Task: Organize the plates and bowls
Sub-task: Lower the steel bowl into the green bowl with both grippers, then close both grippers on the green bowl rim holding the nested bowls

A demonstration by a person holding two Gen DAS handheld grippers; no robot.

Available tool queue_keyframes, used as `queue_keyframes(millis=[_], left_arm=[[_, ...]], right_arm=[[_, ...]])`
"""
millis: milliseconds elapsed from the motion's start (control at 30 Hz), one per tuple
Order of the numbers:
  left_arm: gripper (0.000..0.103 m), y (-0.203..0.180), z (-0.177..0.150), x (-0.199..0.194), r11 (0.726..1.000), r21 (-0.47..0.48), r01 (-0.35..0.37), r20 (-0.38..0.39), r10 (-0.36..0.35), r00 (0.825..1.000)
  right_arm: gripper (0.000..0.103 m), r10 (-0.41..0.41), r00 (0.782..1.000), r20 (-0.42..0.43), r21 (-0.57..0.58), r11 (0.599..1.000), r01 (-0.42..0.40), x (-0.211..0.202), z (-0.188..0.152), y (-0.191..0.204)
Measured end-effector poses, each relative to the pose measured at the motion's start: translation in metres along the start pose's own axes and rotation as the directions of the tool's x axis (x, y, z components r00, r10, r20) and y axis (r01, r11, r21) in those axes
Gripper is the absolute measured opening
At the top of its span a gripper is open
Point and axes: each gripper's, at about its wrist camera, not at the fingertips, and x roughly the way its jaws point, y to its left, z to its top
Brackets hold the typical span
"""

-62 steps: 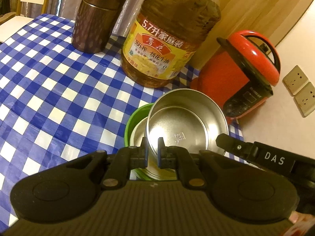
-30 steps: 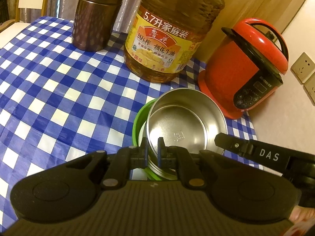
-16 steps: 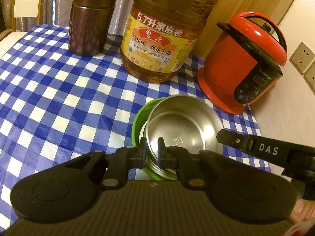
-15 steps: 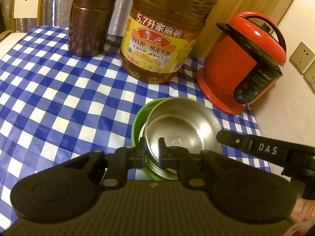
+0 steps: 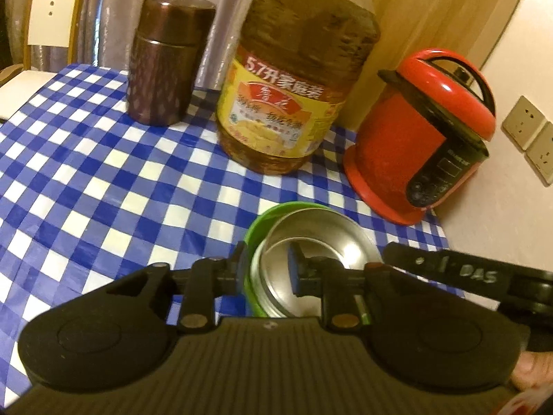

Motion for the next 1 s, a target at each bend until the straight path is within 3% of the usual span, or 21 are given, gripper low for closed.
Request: queue_keyframes(millis=[333,1000], left_arm=[[0.023,0.019,-0.012,0.022,0.997,-0.076,0.021,-0.056,-0.025,0.998],[0.023,0.016,-0.01,0.04,0.998,-0.058,0.023,-0.081,-0.028,0.996]], right_arm=[[0.046,-0.018,1.0,-0.023,0.023,1.0,0.018,0.008,-0.005,-0.016],[0.048,0.05,0.997,-0.057,0.105,0.994,-0.044,0.031,-0.014,-0.038]])
